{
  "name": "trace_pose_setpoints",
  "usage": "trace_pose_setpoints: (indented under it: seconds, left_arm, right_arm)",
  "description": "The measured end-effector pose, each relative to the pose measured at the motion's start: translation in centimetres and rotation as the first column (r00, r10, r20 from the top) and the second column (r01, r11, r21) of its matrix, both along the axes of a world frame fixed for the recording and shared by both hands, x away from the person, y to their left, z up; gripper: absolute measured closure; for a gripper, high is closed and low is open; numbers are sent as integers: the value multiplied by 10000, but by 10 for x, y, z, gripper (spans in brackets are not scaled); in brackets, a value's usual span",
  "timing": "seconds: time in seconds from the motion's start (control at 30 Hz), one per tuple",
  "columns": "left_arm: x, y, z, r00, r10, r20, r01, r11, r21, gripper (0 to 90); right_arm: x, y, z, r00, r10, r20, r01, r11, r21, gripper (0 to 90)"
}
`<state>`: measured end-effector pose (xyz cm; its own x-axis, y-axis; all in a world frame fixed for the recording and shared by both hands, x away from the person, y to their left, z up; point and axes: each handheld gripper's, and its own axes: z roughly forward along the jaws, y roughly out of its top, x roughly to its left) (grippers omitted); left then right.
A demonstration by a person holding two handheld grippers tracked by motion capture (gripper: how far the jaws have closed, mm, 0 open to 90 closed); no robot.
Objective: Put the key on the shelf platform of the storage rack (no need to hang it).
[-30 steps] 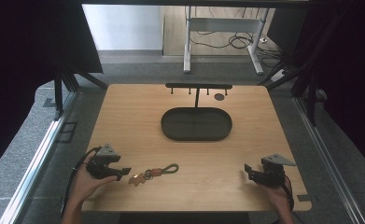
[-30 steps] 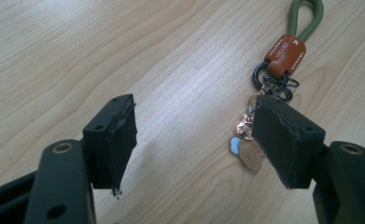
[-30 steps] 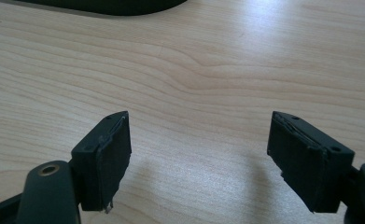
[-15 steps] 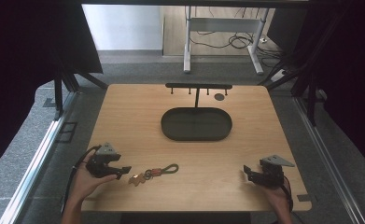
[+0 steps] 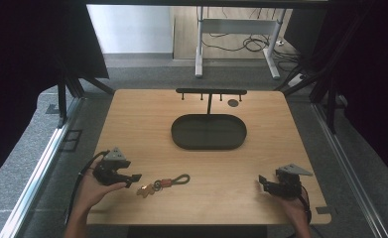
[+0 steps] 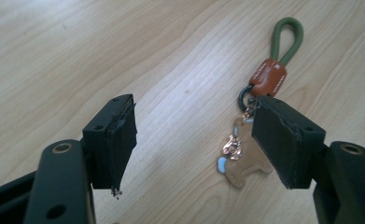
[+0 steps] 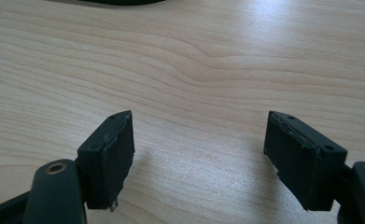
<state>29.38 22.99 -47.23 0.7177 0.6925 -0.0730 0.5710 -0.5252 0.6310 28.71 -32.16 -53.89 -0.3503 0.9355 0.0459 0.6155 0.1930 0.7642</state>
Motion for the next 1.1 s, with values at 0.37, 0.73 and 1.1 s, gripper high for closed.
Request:
trace_pose_setpoints:
  seconds: [0.37,0.73,1.1]
  left_arm:
    - [7,-21,11,9965,-817,-149,822,9960,364,308]
    - [12,-35,19,9890,-1422,-410,1449,9867,739,308]
    - [20,-60,17,9731,-2206,-665,2275,9657,1254,309]
  right_arm:
    - [2,0,0,9999,125,-77,-125,9999,45,260]
    - [3,0,-1,9998,-22,-182,22,10000,19,261]
    - [3,2,-1,9998,-41,-187,37,9997,-221,265]
